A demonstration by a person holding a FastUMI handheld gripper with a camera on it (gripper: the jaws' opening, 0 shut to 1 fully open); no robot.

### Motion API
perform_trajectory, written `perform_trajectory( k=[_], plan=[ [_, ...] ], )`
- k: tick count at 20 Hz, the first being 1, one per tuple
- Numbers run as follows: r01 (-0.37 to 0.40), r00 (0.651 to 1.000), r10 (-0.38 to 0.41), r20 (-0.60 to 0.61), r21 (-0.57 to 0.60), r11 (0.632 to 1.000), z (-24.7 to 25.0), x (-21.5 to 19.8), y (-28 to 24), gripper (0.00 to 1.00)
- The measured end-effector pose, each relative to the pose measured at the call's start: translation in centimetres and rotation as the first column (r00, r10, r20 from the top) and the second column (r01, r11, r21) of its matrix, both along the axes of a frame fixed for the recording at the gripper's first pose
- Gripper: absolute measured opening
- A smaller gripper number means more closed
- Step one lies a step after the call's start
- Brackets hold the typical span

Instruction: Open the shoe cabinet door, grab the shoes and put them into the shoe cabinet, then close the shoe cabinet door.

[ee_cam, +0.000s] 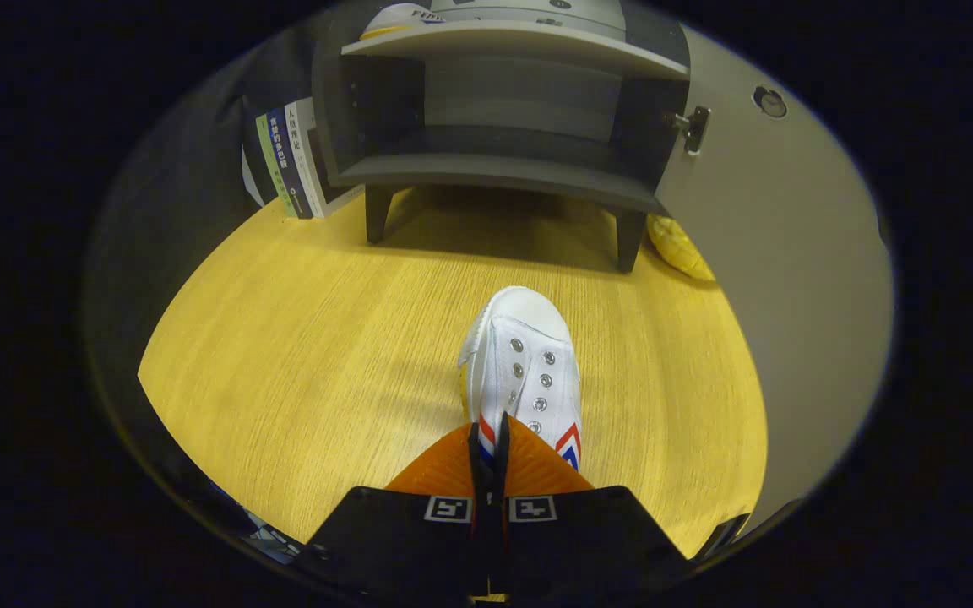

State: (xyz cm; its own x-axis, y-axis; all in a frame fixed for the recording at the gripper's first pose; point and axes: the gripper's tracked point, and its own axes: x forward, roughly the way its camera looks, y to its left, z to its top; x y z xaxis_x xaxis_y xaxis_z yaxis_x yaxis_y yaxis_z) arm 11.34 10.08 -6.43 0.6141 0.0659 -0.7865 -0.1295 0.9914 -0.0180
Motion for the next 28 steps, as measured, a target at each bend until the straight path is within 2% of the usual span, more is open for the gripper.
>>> perform_trajectory(
  k=[5, 10, 13, 17, 23, 28],
  plan=[
    [0.016, 0.988, -0.022, 0.155, 0.043, 0.999, 9.3, 2.1, -0.2, 0.02],
    [-0.012, 0.94, 0.001, 0.342, 0.029, 0.999, 19.6, 5.6, 0.4, 0.02],
    [-0.011, 0.909, -0.015, 0.417, 0.062, 0.998, 25.1, 8.8, 0.8, 0.02],
    [0.009, 0.871, -0.038, 0.49, 0.063, 0.998, 30.8, 15.5, 0.5, 0.02],
    [0.042, 0.843, -0.051, 0.535, 0.03, 0.999, 35.3, 24.1, -0.1, 0.02],
    [0.058, 0.868, -0.047, 0.495, -0.006, 0.998, 34.2, 29.9, -0.9, 0.01]
  ],
)
